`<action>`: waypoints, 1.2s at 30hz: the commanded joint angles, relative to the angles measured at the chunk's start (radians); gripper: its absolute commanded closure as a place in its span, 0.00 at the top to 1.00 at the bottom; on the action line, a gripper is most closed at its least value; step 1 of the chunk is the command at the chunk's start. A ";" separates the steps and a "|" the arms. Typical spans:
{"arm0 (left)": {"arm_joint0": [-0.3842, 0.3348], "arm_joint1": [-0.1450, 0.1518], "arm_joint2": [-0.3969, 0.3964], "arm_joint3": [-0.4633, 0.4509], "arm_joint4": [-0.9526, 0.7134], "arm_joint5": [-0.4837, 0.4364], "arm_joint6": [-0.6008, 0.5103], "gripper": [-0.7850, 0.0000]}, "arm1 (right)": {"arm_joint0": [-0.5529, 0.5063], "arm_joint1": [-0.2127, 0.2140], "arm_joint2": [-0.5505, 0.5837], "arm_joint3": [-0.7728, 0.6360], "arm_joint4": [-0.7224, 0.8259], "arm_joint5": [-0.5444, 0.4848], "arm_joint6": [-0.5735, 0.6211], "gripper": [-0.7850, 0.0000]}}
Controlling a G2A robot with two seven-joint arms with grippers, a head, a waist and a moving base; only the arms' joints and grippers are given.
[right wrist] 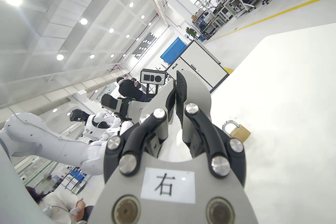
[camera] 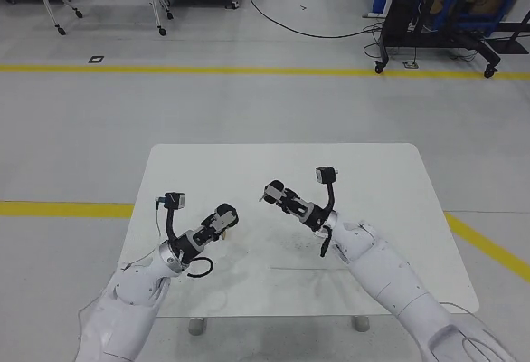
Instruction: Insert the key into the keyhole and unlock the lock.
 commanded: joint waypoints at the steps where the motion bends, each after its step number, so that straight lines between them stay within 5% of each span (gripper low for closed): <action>1: -0.030 -0.003 0.027 0.063 -0.019 -0.070 -0.032 1.00 | 0.010 -0.006 -0.015 0.013 0.036 -0.024 0.035 0.00; 8: -0.071 -0.003 0.049 0.141 -0.051 -0.165 -0.065 0.87 | 0.044 -0.023 -0.056 0.055 0.137 -0.076 0.156 0.00; 15: -0.084 -0.001 0.071 0.145 -0.054 -0.182 -0.088 0.52 | 0.061 -0.036 -0.070 0.077 0.147 -0.076 0.181 0.00; 36: -0.076 0.008 0.072 0.138 0.011 -0.144 -0.012 0.31 | 0.070 -0.060 -0.079 0.107 0.153 -0.075 0.234 0.00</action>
